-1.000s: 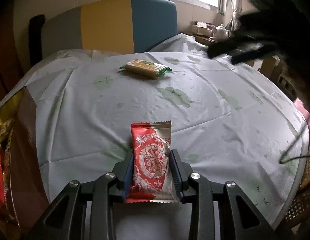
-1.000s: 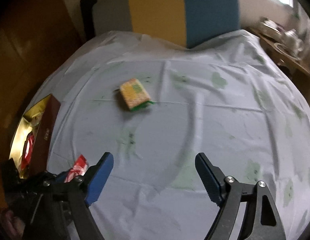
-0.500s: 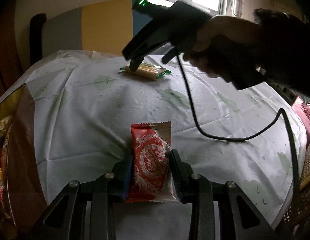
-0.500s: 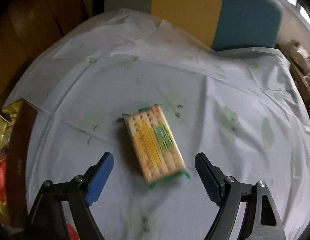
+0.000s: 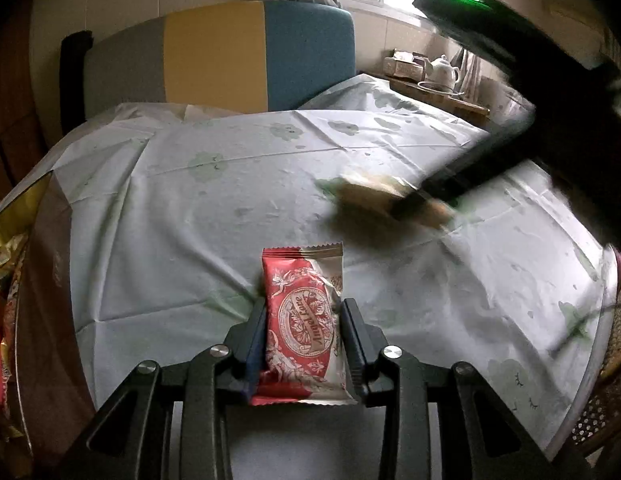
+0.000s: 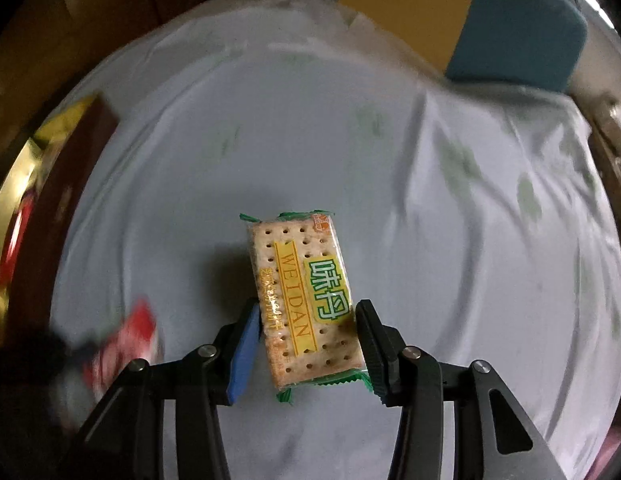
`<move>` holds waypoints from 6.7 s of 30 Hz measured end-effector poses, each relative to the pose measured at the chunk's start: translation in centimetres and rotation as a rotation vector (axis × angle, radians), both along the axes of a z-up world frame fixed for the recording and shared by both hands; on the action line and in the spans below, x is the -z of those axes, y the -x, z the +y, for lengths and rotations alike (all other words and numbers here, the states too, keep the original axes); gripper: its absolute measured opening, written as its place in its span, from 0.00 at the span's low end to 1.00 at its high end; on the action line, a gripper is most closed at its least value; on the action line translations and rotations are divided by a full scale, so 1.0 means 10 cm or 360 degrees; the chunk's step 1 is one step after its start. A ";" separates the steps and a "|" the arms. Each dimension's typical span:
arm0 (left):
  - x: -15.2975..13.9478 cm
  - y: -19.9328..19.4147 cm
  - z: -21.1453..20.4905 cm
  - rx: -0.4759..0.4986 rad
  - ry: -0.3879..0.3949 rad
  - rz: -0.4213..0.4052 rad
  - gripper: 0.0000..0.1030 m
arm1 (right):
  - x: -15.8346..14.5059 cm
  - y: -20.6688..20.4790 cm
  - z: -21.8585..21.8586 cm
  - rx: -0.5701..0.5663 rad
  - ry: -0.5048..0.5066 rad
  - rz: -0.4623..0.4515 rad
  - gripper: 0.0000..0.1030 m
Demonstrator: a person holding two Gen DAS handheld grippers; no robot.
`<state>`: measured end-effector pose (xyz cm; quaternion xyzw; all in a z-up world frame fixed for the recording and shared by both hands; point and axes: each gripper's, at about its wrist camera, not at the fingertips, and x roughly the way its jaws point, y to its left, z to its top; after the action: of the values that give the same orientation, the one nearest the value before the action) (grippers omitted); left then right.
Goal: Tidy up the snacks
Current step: 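Carry the red-and-white sweet with the left tool into the gold tray and release, then carry the WEIDAN cracker pack with the right tool into the gold tray and release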
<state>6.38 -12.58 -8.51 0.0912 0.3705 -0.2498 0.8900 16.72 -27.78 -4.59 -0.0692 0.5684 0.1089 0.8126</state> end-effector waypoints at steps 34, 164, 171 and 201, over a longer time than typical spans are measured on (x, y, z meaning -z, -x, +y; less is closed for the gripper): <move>-0.51 0.35 0.13 -0.0116 -0.0036 0.0067 0.34 | 0.26 0.61 -0.05 0.0082 0.0030 -0.0018 0.48; -0.67 0.11 1.91 -0.0941 0.0018 0.0104 0.39 | 0.10 0.70 0.05 0.0040 0.0112 -0.0092 0.63; -0.74 0.16 2.10 -0.0995 0.0051 0.0072 0.39 | 0.12 0.67 0.05 0.0018 0.0105 -0.0094 0.46; -0.68 0.48 3.19 -0.1390 0.0214 0.0082 0.39 | -0.51 0.34 2.94 -0.0453 -0.0754 0.0047 0.47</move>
<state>1.54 19.30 -1.69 -0.1383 0.3793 0.1241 0.9064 13.36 1.61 0.52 0.0453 0.5234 0.3529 0.7742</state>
